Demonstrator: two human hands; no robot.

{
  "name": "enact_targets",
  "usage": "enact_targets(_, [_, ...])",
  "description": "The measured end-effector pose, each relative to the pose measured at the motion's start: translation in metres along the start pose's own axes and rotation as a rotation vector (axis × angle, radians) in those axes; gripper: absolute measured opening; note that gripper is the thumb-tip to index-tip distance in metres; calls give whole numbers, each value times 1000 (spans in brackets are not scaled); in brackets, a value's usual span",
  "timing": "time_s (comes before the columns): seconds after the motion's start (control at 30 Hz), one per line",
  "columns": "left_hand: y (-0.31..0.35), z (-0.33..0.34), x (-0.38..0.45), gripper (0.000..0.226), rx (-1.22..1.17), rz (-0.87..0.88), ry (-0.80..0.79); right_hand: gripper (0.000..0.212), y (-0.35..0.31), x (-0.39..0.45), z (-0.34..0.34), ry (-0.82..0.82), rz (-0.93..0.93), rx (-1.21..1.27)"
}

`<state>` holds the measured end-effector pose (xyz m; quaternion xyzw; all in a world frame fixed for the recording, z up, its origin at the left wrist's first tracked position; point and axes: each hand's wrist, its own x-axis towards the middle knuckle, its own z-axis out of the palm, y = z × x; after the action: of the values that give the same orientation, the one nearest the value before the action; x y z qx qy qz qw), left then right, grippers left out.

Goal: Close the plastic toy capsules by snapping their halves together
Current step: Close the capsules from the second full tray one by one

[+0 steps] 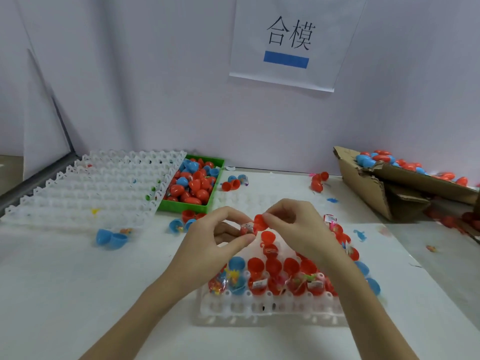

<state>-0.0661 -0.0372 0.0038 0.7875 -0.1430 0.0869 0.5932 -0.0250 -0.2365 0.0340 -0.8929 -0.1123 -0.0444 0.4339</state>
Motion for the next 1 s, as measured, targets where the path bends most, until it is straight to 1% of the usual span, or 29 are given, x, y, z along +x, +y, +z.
enact_targets(0.03, [-1, 0, 0, 23, 10, -1, 6, 9, -1, -3, 2, 34, 33, 94])
enact_targets(0.1, [-2, -1, 1, 23, 27, -10, 6, 13, -5, -10, 6, 49, 76, 333])
enact_targets(0.13, [-3, -1, 1, 23, 32, -18, 3, 15, -7, -14, 7, 44, 71, 419])
enact_targets(0.17, [-3, -2, 1, 23, 38, -25, 0, 15, -8, -17, 7, 36, 40, 449])
enact_targets(0.27, [-3, 0, 0, 23, 28, -56, -5, 10, -8, -23, 10, 2, -80, 372])
enact_targets(0.33, [-2, -1, 1, 22, -8, -78, 11, 10, -8, -24, 13, 18, -99, 356])
enact_targets(0.43, [1, -4, 2, 19, -82, -106, 14, 17, -9, -24, 17, 66, -84, 379])
enact_targets(0.5, [3, -5, 2, 17, -103, -104, 8, 16, -9, -24, 20, 85, -65, 395])
enact_targets(0.6, [5, -3, 2, 17, -88, -91, 56, 15, -10, -27, 24, 96, -19, 463])
enact_targets(0.7, [5, -2, 1, 19, -88, -90, 96, 14, -13, -30, 27, 74, 31, 551])
enact_targets(0.77, [5, -4, 2, 19, -142, -95, 119, 15, -15, -31, 26, 49, 51, 592])
enact_targets(0.83, [6, -6, 1, 20, -222, -103, 139, 16, -17, -32, 25, 38, 49, 600])
enact_targets(0.9, [8, -6, 0, 26, -283, -120, 154, 17, -19, -33, 23, 30, 32, 594])
enact_targets(1.0, [8, -7, 2, 30, -269, -146, 224, 17, -20, -32, 24, 6, -1, 553])
